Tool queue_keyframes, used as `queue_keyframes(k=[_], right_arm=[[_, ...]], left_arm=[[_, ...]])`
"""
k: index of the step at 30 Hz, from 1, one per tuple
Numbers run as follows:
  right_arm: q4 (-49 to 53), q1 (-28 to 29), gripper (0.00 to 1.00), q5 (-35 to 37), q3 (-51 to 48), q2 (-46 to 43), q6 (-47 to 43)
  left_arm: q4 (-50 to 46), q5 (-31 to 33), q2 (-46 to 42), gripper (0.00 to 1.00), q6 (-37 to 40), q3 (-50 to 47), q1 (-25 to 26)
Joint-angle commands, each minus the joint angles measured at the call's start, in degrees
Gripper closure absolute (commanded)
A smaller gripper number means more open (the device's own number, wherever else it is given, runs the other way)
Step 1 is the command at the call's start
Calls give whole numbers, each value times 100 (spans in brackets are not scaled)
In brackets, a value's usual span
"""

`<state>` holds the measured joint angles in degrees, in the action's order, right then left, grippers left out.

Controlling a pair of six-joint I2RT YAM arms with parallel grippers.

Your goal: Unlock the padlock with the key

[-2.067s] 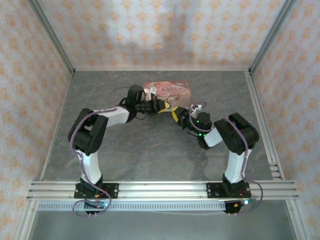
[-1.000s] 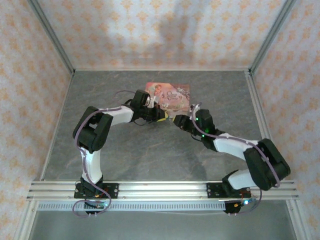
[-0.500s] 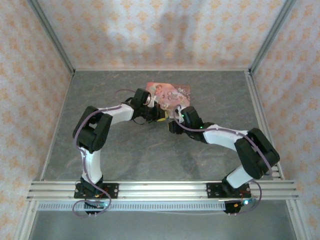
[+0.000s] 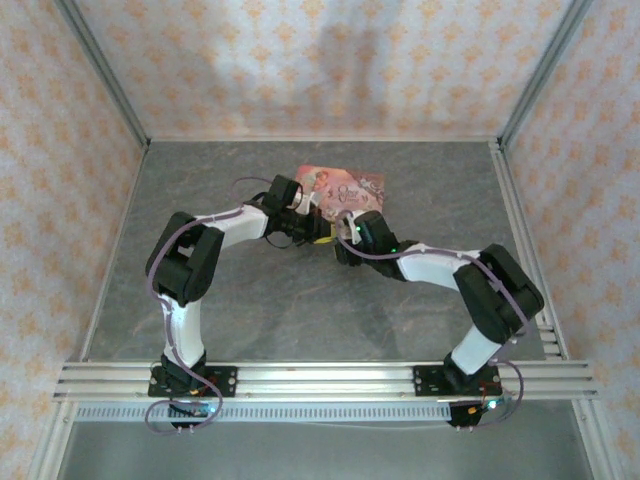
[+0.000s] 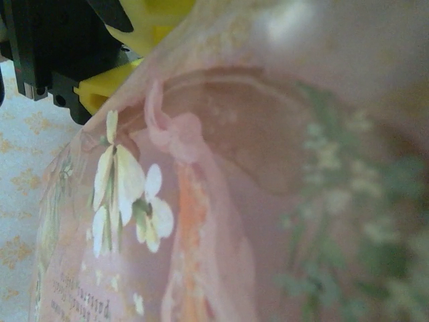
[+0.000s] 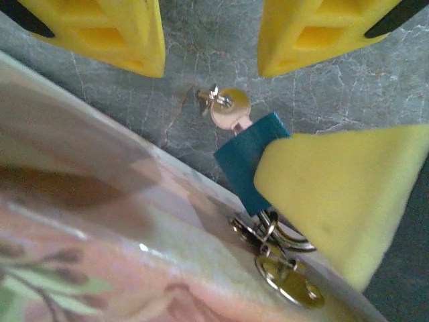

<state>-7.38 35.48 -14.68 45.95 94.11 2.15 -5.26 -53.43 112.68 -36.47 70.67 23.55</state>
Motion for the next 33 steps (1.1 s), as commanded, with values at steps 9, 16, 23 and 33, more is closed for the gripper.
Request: queue_keyframes(k=[9,16,23,33], right_arm=[[-129,134,64,261,370,268,-391],[-10,142,79,264,482,335,-531],[127,143,93,11,579,407,-653],[-16,134,65,13,547,461,-671]], left_arm=[[-415,-572,131,100,-36,211,62],[-412,-616,137,100,-18,203,61],[-484,-645,139,100,60,223,53],[-582,-682,145,100,145,254,40]])
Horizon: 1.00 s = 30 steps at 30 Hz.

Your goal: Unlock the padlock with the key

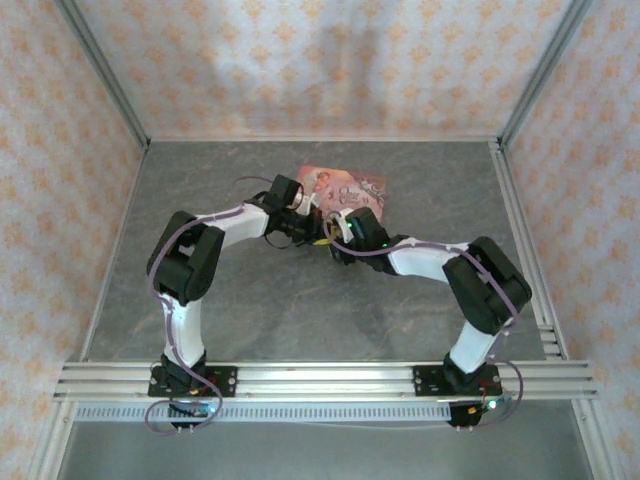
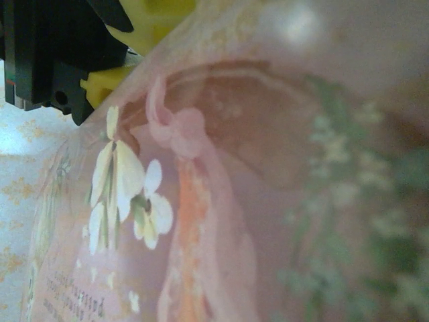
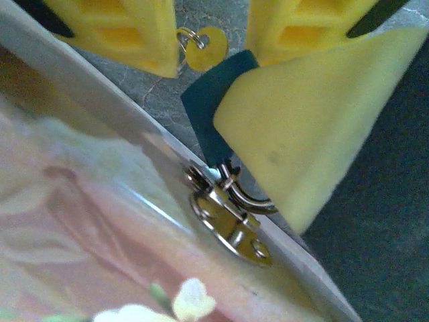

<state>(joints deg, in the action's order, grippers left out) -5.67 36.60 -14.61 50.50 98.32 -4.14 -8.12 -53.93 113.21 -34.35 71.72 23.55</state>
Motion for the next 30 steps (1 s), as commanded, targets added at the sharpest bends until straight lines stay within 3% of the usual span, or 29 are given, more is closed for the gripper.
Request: queue_keyframes(k=[1,7,14,23,25,30], right_arm=[[-175,23,65,17,98,38,-51],[-151,23,68,93,216,136,-148],[-114,23,89,11,276,115,-197],[-41,14,100,-354,289,74,-257],[-67,1,100,-438,276,82,-236],[-19,-21,100,-558,272,126,-201]], left_arm=[[-296,-636,103,100,-63,157,38],[-314,-719,113,100,-46,193,44],[-408,-733,146,100,24,255,44],[-631,-665,209,100,217,279,36],[-712,-620,210,94,268,303,36],[-922,-450,210,69,341,323,36]])
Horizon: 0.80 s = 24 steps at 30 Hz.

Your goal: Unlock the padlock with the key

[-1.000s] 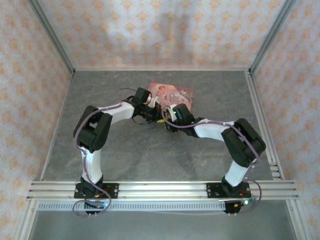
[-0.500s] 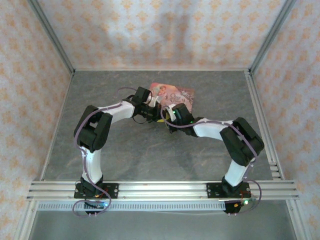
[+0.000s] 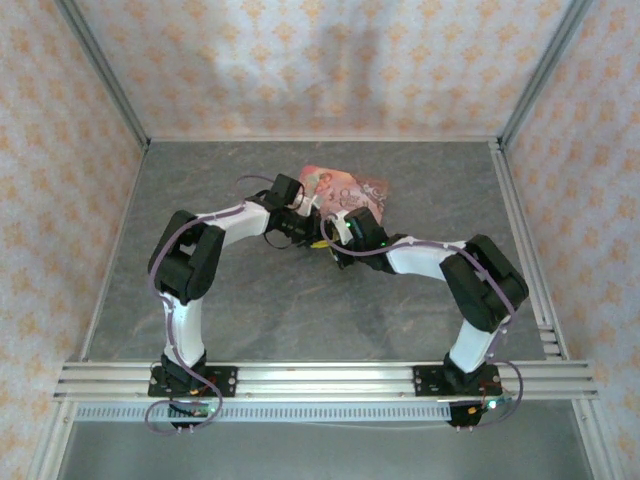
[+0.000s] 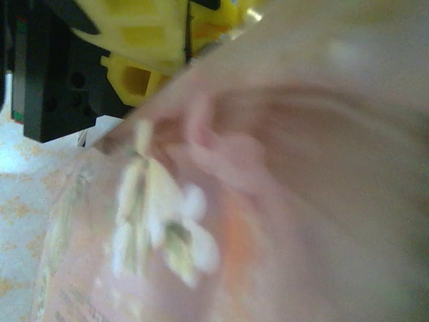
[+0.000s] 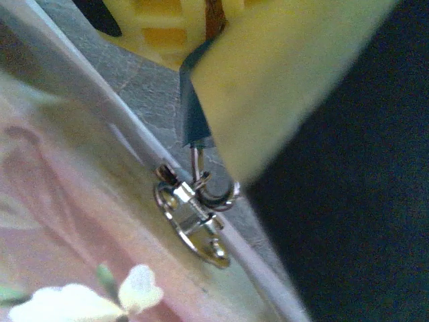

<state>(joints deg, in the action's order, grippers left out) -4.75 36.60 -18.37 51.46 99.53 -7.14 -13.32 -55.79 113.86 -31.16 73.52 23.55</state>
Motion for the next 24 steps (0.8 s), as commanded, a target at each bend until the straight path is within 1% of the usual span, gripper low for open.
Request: queue_keyframes(k=[1,3,4,7,8,10,15,20,24], right_arm=[[-110,-21,100,-196,172,14,109],[-138,-23,98,-202,138,23,145],[-140,-30,94,-189,128,32,169],[-144,-40,75,-108,86,19,250],[-175,-47,70,-92,48,-5,284],[-215,-61,66,-88,-37,-87,326],[-195,-115,65,7,-225,-342,403],[-235,-223,63,46,-572,-908,610],[-169,-258,63,134,-697,-1144,655]], left_arm=[[-423,-250,145,67,23,137,35],[-427,-218,132,65,22,120,36],[-427,-205,128,65,22,113,36],[-426,-146,85,64,22,76,36],[-426,-111,51,64,22,66,36],[-450,-49,-2,64,22,21,35],[-431,68,-100,64,22,-101,26],[-386,265,-407,64,22,-386,-15],[-297,270,-409,64,22,-493,-59]])
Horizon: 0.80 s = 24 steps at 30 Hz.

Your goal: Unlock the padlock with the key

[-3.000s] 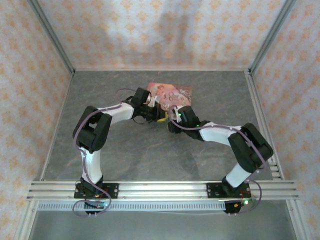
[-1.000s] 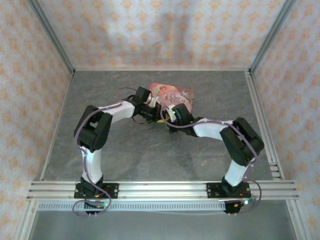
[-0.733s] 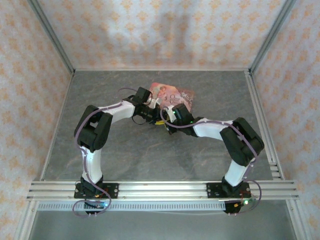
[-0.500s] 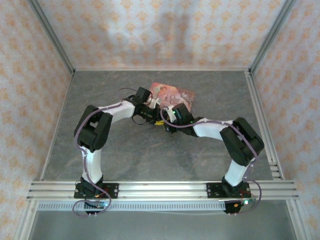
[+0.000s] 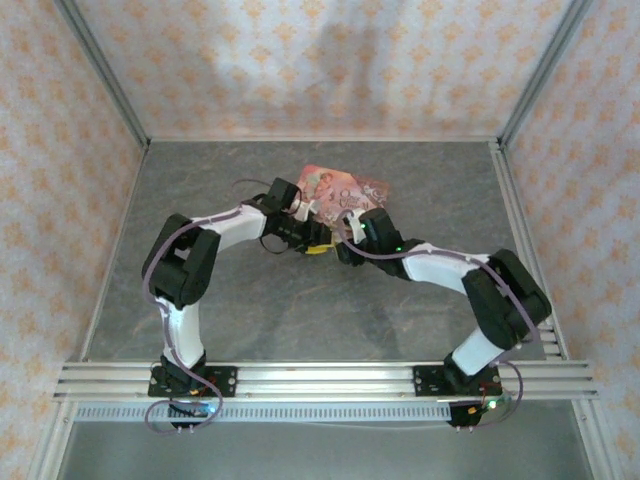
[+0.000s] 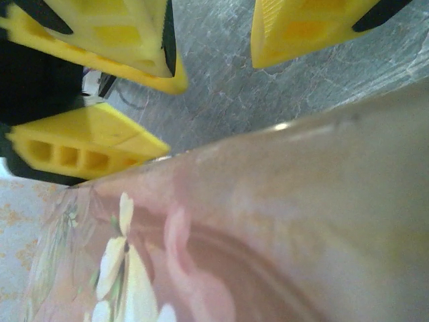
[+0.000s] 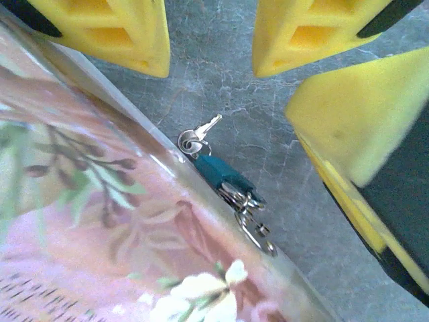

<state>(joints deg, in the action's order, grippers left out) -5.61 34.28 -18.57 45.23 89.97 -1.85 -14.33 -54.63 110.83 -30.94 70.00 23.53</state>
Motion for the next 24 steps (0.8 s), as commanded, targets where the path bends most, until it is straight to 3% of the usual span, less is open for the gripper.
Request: queue_keyframes(k=[1,6,14,20,24], right_arm=[[-51,-27,63,143,-80,-204,121],[-37,61,64,273,-119,-231,134],[-311,158,64,515,-124,-76,279],[-137,81,80,892,420,368,342],[-62,-36,85,1049,710,637,349]], left_arm=[[-155,155,-105,64,0,-146,-59],[-53,215,-384,65,-34,-278,-124],[275,929,-690,63,-110,-583,-103],[730,1560,-512,61,-70,-505,304],[1574,2046,-441,59,-353,-815,379]])
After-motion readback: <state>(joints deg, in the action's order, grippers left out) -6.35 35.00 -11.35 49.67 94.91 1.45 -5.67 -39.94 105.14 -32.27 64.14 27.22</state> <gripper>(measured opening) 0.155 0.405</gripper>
